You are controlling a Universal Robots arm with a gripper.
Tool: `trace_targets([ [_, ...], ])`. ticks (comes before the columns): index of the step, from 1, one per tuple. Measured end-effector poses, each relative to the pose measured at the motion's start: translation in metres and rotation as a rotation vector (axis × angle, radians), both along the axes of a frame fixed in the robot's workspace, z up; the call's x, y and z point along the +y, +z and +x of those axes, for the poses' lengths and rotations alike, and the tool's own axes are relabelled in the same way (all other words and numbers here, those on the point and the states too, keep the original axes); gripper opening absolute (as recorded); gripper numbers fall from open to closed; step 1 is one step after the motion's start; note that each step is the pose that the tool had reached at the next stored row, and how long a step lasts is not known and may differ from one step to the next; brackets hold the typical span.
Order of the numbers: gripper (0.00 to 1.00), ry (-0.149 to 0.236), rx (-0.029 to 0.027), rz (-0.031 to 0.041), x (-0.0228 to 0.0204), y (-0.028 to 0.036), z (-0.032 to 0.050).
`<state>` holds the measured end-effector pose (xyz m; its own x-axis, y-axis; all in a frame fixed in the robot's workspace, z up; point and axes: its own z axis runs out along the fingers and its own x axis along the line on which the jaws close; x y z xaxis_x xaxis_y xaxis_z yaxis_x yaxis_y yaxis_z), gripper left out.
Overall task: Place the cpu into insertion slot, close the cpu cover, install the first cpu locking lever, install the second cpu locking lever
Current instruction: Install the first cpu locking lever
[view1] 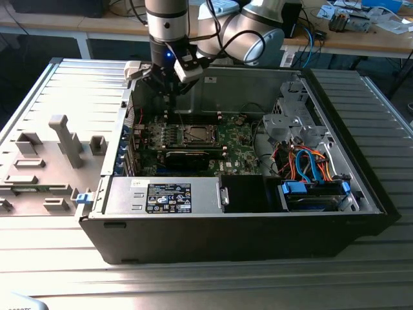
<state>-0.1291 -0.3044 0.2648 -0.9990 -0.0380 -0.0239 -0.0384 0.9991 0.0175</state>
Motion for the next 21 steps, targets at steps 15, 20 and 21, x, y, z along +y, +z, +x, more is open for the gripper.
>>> trace_targets([
  [15,0.11,0.007,0.0000,0.0001,0.0002,-0.0020,0.0066],
  [20,0.11,0.008,0.0000,0.0001,0.0003,-0.0029,0.0070],
  [21,0.11,0.008,-0.0001,0.0002,0.0003,-0.0030,0.0073],
])
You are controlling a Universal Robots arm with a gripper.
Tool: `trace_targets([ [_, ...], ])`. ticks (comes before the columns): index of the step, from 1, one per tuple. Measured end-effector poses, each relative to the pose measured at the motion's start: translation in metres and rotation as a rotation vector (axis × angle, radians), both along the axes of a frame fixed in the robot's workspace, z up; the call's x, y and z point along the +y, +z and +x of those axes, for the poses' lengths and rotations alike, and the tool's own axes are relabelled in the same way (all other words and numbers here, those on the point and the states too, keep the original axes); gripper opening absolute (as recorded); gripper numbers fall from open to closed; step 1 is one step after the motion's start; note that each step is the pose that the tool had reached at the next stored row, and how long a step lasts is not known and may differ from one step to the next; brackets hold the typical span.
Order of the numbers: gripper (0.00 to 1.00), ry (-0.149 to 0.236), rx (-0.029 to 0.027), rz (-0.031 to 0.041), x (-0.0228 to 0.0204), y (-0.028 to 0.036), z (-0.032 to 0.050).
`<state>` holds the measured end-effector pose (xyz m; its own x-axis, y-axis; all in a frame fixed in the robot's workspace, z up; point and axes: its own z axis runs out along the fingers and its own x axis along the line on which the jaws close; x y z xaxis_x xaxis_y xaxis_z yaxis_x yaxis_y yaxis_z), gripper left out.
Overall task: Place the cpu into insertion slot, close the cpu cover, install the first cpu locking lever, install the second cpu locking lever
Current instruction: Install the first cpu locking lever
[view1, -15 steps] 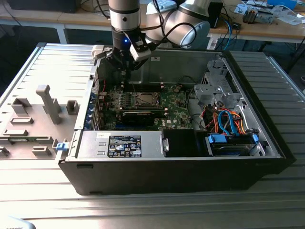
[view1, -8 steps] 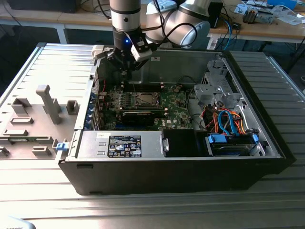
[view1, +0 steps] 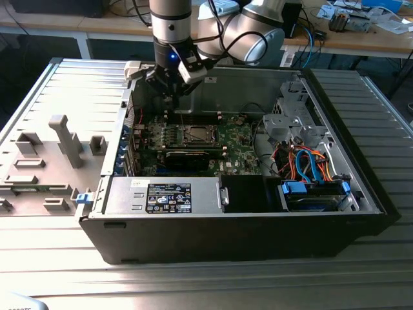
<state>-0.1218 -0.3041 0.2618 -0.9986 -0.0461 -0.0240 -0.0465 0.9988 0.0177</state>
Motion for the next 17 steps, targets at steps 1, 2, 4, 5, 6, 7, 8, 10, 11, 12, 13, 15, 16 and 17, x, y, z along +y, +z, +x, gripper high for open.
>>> trace_targets([
  [1,0.11,0.000,0.0000,-0.0001,0.0000,-0.0002,0.0005],
  [2,0.11,0.000,0.0002,-0.0003,0.0000,-0.0002,0.0008],
  [4,0.11,0.000,0.0001,-0.0002,0.0000,-0.0003,0.0012],
  [5,0.11,0.000,0.0001,-0.0002,0.0000,-0.0004,0.0016],
  [6,0.11,0.000,0.0002,-0.0002,0.0000,-0.0004,0.0019],
  [7,0.11,0.000,0.0002,-0.0003,0.0000,-0.0004,0.0023],
  [8,0.11,0.000,0.0002,-0.0003,0.0000,-0.0005,0.0023],
  [10,0.11,0.000,0.0000,-0.0001,0.0000,-0.0008,0.0032],
  [11,0.11,0.000,0.0002,-0.0003,0.0000,-0.0008,0.0040],
  [12,0.11,0.000,0.0004,-0.0004,0.0000,-0.0008,0.0046],
  [13,0.11,0.000,0.0002,-0.0003,0.0000,-0.0009,0.0053],
  [15,0.11,0.000,0.0002,-0.0002,0.0000,-0.0011,0.0074],
  [16,0.11,0.000,0.0001,-0.0002,0.0000,-0.0012,0.0079],
  [17,0.11,0.000,0.0002,-0.0003,0.0000,-0.0013,0.0083],
])
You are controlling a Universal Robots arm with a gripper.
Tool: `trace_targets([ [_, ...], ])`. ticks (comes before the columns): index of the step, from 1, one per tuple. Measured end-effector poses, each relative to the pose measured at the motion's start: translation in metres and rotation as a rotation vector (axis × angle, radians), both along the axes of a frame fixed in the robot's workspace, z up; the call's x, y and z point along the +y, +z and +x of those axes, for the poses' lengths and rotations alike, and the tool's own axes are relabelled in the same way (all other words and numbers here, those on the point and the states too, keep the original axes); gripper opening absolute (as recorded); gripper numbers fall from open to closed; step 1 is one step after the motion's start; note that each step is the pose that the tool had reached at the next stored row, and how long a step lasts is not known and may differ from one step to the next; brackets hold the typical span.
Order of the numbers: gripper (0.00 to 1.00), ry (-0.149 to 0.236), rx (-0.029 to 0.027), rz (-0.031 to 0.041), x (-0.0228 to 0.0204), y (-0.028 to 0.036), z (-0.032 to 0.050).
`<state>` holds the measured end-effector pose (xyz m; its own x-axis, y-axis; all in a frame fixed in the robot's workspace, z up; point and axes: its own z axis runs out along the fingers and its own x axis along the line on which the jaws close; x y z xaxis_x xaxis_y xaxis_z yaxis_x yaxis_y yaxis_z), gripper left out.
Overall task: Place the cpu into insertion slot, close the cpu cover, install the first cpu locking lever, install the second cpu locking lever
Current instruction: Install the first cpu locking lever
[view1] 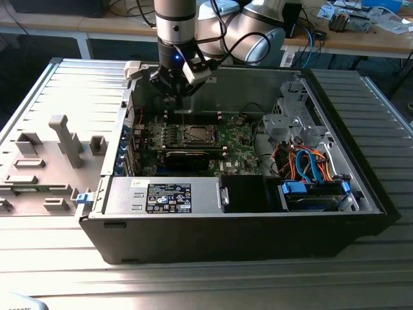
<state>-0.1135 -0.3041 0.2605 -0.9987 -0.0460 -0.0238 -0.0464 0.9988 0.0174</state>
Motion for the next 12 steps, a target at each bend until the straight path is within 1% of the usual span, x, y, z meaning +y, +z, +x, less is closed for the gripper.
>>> trace_targets([
  [12,0.11,0.000,-0.0001,0.0001,0.0000,-0.0012,0.0073],
])
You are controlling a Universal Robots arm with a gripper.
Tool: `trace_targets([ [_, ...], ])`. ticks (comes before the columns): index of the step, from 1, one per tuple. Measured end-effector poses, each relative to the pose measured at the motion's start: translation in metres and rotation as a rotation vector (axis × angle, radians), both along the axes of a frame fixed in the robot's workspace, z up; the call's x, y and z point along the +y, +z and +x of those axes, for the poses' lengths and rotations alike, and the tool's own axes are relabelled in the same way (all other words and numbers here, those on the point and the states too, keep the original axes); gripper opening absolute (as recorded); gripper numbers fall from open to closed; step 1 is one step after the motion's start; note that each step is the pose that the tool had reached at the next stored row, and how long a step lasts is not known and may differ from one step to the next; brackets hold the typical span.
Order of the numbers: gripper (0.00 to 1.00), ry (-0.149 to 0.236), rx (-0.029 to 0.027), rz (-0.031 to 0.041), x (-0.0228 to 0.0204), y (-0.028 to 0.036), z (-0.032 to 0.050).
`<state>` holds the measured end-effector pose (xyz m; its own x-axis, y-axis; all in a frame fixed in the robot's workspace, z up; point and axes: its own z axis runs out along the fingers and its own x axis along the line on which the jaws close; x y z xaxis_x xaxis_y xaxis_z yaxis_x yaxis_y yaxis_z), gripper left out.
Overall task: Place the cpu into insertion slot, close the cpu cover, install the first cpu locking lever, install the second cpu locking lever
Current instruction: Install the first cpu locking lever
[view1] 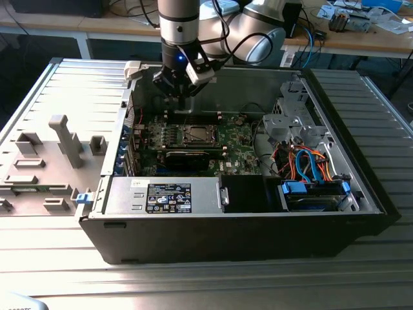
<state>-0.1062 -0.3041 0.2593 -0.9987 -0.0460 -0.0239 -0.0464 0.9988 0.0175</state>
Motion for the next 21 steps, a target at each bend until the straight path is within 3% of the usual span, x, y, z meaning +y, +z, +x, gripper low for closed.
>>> trace_targets([
  [6,0.11,0.000,0.0000,0.0000,0.0000,-0.0043,0.0005],
  [21,0.11,0.000,0.0000,0.0013,0.0000,-0.0083,0.0005],
])
